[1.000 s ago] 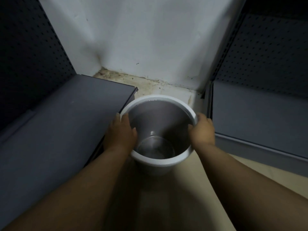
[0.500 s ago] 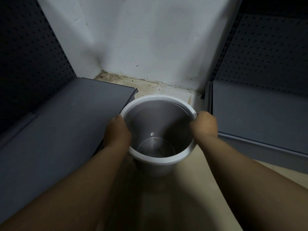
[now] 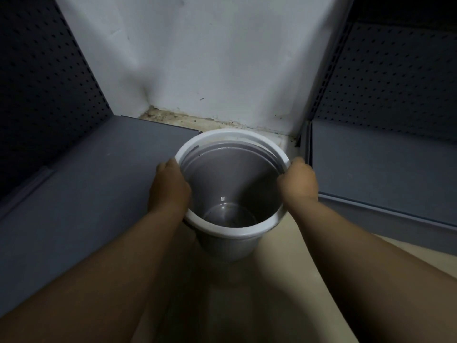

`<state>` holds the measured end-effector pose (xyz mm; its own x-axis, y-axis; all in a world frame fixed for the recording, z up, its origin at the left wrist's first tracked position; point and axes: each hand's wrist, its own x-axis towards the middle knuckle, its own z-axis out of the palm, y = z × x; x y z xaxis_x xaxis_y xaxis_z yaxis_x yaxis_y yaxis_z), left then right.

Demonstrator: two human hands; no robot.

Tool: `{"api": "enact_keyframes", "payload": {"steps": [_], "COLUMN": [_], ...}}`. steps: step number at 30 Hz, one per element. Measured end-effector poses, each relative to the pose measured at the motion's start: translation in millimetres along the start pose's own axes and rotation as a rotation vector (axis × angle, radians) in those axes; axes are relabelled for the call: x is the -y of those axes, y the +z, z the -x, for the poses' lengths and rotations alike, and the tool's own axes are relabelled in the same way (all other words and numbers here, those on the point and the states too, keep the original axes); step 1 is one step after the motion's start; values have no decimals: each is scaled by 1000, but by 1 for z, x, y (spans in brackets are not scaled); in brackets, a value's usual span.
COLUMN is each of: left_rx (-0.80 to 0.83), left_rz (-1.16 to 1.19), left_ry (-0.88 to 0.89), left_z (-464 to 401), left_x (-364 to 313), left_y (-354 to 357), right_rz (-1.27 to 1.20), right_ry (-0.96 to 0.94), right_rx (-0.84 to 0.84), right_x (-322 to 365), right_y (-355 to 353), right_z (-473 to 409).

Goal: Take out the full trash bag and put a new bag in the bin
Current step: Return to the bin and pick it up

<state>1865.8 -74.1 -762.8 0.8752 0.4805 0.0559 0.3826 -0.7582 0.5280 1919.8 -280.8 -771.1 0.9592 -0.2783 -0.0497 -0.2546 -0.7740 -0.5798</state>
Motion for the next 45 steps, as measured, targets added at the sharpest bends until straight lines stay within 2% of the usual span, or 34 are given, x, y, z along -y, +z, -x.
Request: {"api": "enact_keyframes", "payload": {"steps": [8, 14, 21, 25, 30, 34, 39, 45], "left_rx": [-24, -67, -70, -71, -73, -75, -67, -74], "left_rz": [133, 149, 86, 62, 46, 36, 2, -38], "left_ry": [33, 107, 201, 229, 238, 238, 262, 292], "left_z": [3, 12, 18, 24, 30, 31, 32, 27], "left_x": [-7, -25, -42, -46, -47, -41, -32, -23], "left_y": [-7, -11, -8, 2, 12, 15, 18, 24], "right_rz": [-105, -169, -152, -76, 52, 40, 63, 254], "right_ry": [91, 56, -11, -40, -53, -46, -67, -110], "right_rx": [-26, -111, -154, -52, 96, 171, 166, 180], "right_x": [-1, -14, -72, -118, -157, -178, -206, -219], "right_y": [-22, -61, -119, -137, -122, -90, -82, -51], "right_z": [-11, -23, -36, -37, -30, -25, -19, -27]}}
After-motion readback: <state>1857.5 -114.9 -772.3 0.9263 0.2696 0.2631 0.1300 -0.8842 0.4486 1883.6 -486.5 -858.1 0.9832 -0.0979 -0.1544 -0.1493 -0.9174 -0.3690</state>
